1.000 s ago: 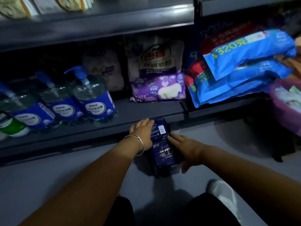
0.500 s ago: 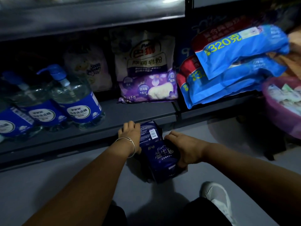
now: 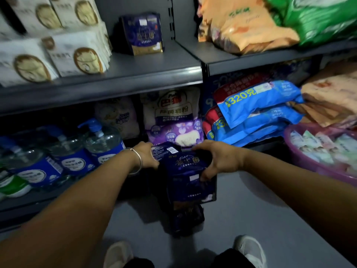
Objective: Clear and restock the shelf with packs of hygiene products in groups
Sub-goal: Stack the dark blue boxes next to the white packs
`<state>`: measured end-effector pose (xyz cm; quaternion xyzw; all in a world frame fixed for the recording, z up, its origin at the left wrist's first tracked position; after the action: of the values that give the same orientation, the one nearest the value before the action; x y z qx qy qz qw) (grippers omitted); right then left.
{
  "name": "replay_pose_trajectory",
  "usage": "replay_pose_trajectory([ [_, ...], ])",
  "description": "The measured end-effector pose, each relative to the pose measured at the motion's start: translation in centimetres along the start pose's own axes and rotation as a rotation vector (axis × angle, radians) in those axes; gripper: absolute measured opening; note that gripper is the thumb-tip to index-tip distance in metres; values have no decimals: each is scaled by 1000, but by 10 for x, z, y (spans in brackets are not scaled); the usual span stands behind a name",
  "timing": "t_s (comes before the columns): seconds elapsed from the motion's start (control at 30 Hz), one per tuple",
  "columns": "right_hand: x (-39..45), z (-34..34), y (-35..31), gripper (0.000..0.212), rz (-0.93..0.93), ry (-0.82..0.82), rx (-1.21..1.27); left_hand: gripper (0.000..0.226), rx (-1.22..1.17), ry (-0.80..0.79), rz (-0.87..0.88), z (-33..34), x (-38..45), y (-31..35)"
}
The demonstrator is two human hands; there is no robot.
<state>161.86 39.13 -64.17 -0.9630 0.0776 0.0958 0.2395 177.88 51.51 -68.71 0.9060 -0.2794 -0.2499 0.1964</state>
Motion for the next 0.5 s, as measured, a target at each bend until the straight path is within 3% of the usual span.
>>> replay_pose_trajectory([
  [0.3,-27,-124,-65,64,-92,172,334,44,-65,155,114,-142,-69,72],
  [0.5,-33,-200,-95,63,-152,240,388,27,-158,297,202,-225,-102,116],
])
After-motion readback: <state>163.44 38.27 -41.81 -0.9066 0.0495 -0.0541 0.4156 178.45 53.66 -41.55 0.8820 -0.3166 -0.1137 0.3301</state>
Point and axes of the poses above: each hand's wrist, its own x-axis towards the middle knuckle, its own z-axis out of the palm, y = z × x, the point moved 8 cm from there along x, towards the middle knuckle, and after that the axes turned 13 degrees about -x, right-handed, at the moved point
